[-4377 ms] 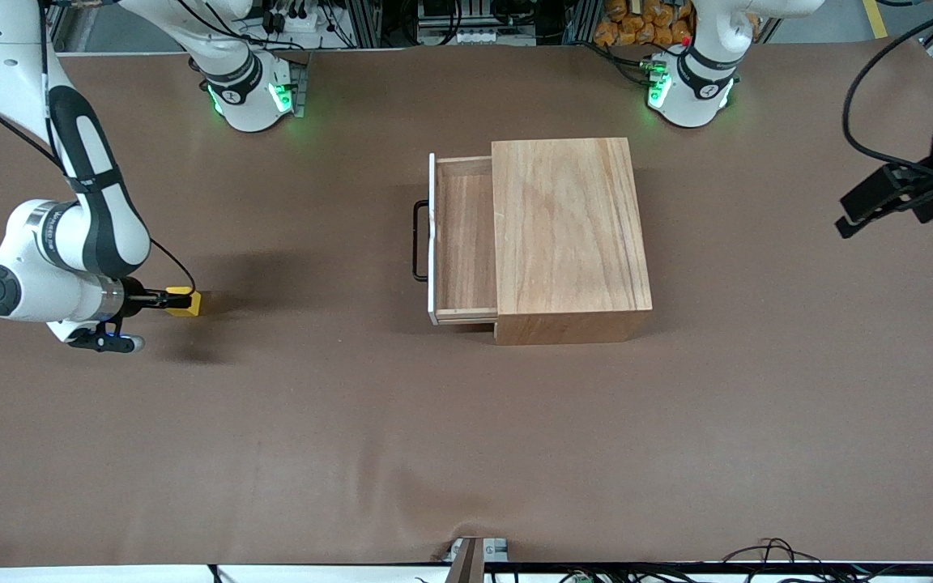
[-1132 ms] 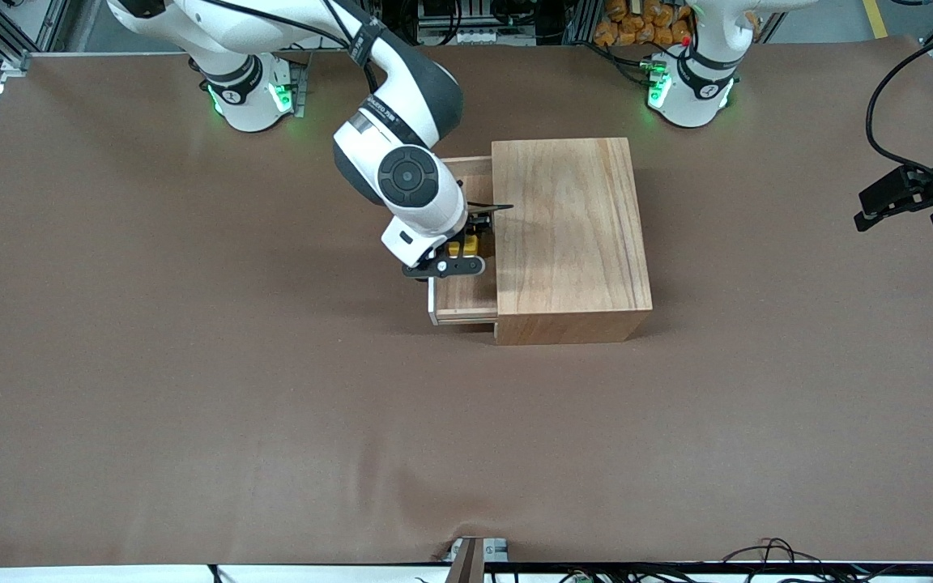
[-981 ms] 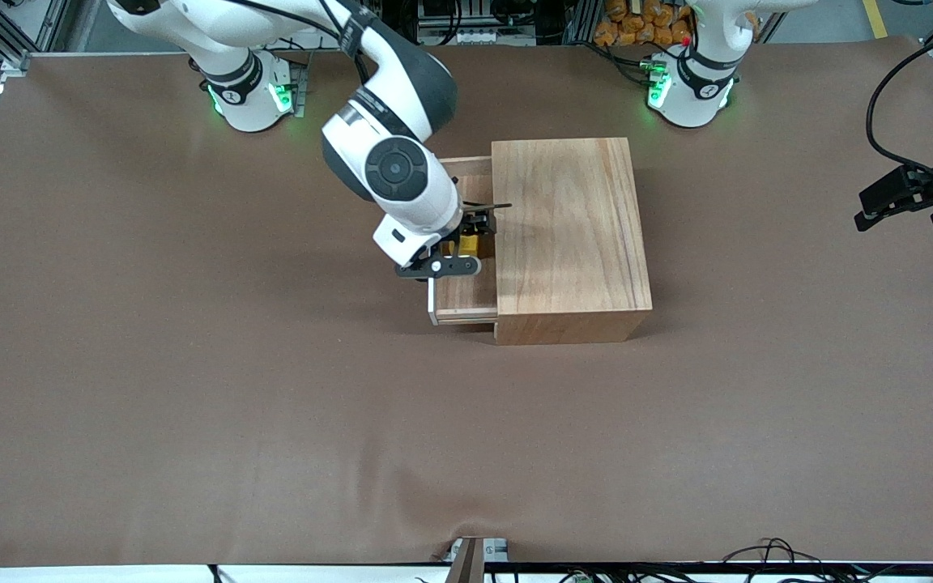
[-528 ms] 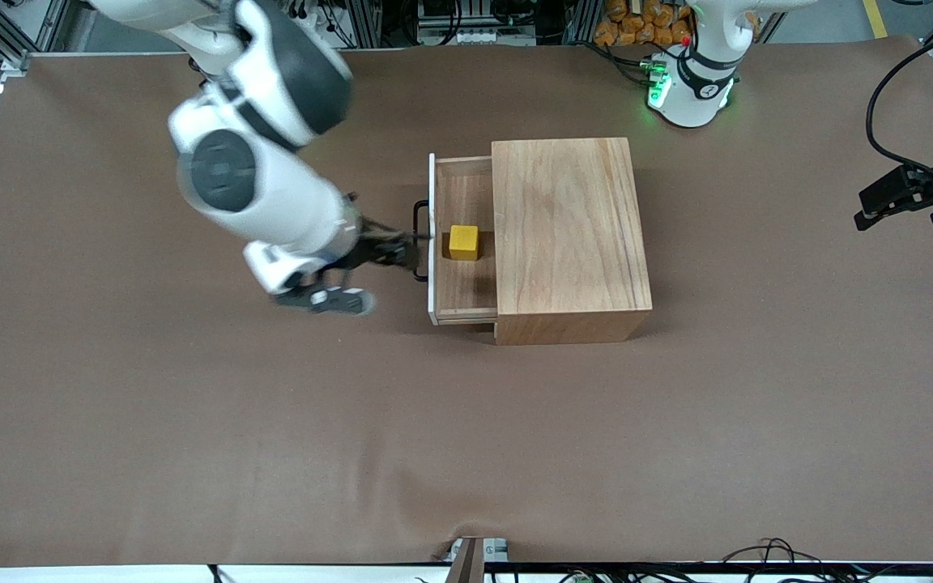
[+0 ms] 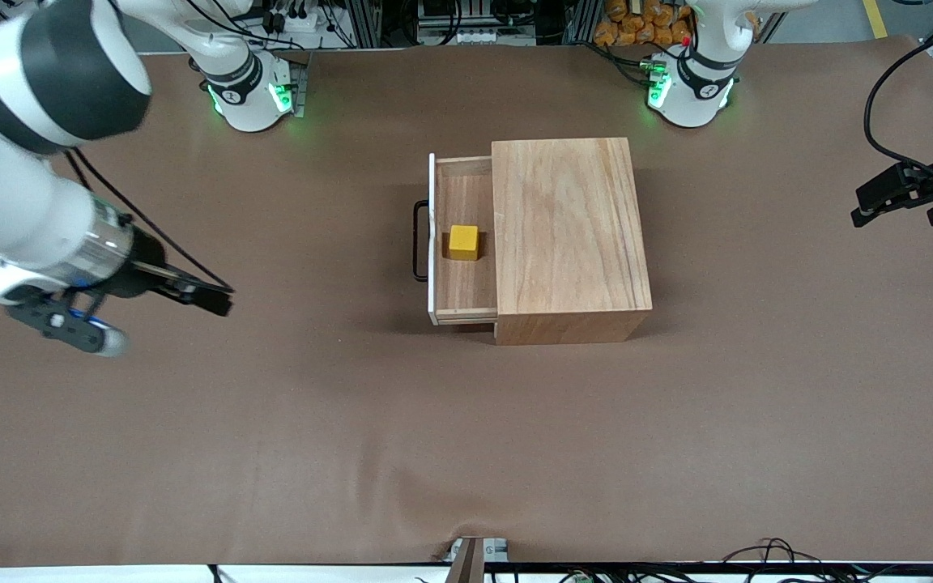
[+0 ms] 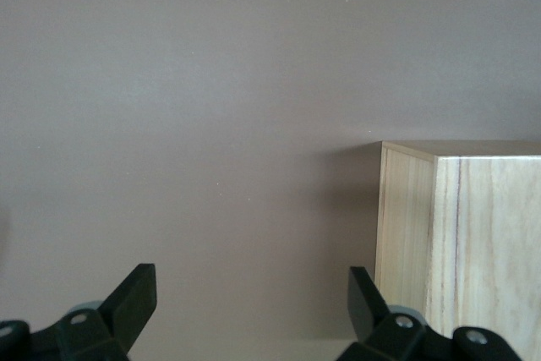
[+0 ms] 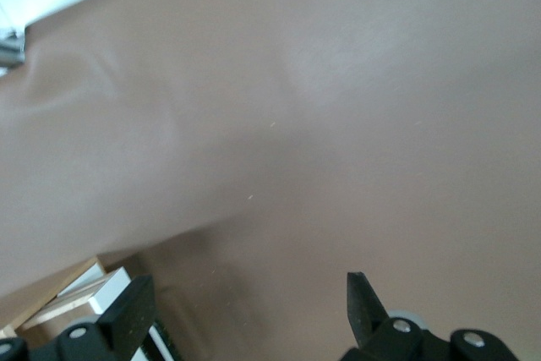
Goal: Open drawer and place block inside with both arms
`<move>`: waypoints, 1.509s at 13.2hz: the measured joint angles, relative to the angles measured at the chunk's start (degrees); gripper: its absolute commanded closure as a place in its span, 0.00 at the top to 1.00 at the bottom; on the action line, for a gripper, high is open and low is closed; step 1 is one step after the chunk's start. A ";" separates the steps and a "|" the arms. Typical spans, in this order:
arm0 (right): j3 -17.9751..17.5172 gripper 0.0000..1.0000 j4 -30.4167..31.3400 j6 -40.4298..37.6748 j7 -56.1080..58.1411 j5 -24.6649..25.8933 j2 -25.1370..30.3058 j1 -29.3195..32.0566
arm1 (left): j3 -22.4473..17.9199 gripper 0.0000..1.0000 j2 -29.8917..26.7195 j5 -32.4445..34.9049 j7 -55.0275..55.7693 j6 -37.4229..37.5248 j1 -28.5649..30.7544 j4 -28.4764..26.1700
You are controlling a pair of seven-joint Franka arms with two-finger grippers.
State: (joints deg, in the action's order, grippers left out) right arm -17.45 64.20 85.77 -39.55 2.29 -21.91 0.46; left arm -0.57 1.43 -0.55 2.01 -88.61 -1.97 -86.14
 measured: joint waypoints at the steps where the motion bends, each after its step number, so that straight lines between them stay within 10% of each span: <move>1: 0.08 1.00 -0.06 -1.31 0.59 0.28 1.32 0.92 | 0.02 1.00 -0.02 0.00 0.00 0.09 0.00 -0.01; 8: 11.84 1.00 4.48 -8.68 22.91 0.62 13.87 1.32 | 0.21 1.00 -0.13 0.00 0.00 0.40 0.00 -0.41; 13: 15.95 1.00 23.18 -0.63 28.37 0.62 25.18 1.14 | 0.27 1.00 -0.18 0.00 0.00 0.40 -0.01 -0.44; 20: 17.86 1.00 25.29 0.65 34.43 0.60 27.00 1.12 | 0.65 1.00 -0.18 0.00 0.00 1.29 -0.03 -0.54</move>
State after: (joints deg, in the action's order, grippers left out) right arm 0.41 89.49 86.42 -5.12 2.88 5.09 1.59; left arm 0.08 1.25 -0.55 2.01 -87.33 -2.00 -86.68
